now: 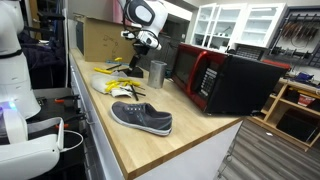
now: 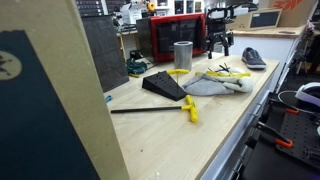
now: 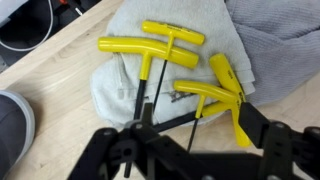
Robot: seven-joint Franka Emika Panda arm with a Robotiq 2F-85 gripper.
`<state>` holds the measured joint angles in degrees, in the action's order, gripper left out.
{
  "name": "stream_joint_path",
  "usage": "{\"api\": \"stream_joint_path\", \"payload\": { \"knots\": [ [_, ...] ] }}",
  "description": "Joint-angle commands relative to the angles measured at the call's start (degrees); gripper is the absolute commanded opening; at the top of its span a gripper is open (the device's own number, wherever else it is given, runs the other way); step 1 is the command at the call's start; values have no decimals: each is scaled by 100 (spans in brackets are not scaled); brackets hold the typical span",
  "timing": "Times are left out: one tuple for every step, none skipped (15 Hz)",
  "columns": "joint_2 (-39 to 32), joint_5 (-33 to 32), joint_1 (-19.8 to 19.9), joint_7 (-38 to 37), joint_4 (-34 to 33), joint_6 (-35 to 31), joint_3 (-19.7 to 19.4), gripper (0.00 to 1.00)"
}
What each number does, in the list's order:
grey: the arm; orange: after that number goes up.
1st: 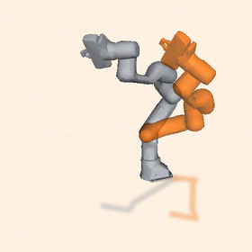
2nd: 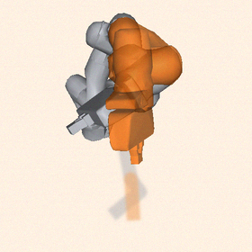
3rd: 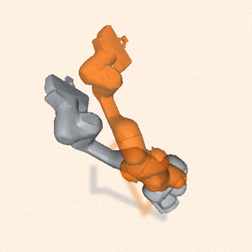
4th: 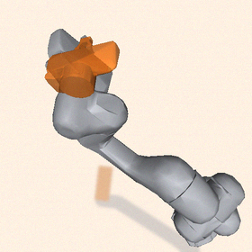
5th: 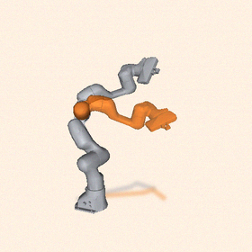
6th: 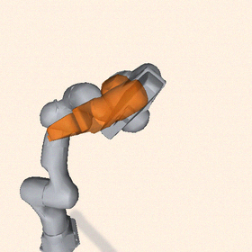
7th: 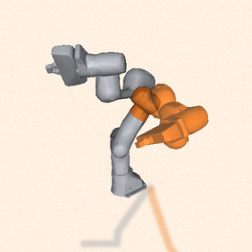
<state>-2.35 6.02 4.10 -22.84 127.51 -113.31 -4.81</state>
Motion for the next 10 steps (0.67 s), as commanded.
{"api": "stream_joint_path", "payload": {
  "knots": [
    [302,-606,-312,-66,162,-177,304,100],
    [274,-727,-402,-16,123,-225,407,100],
    [282,-867,-482,62,111,-291,498,100],
    [239,-985,-577,103,98,-459,602,100],
    [267,-1156,-644,126,93,-556,672,100],
    [264,-1269,-707,161,87,-711,740,100],
    [268,-1410,-761,140,82,-857,794,100],
    [251,-1544,-801,160,74,-1016,835,100],
    [269,-1663,-831,200,76,-1154,858,100],
    [222,-1688,-847,308,48,-1290,878,100]
  ]
}}
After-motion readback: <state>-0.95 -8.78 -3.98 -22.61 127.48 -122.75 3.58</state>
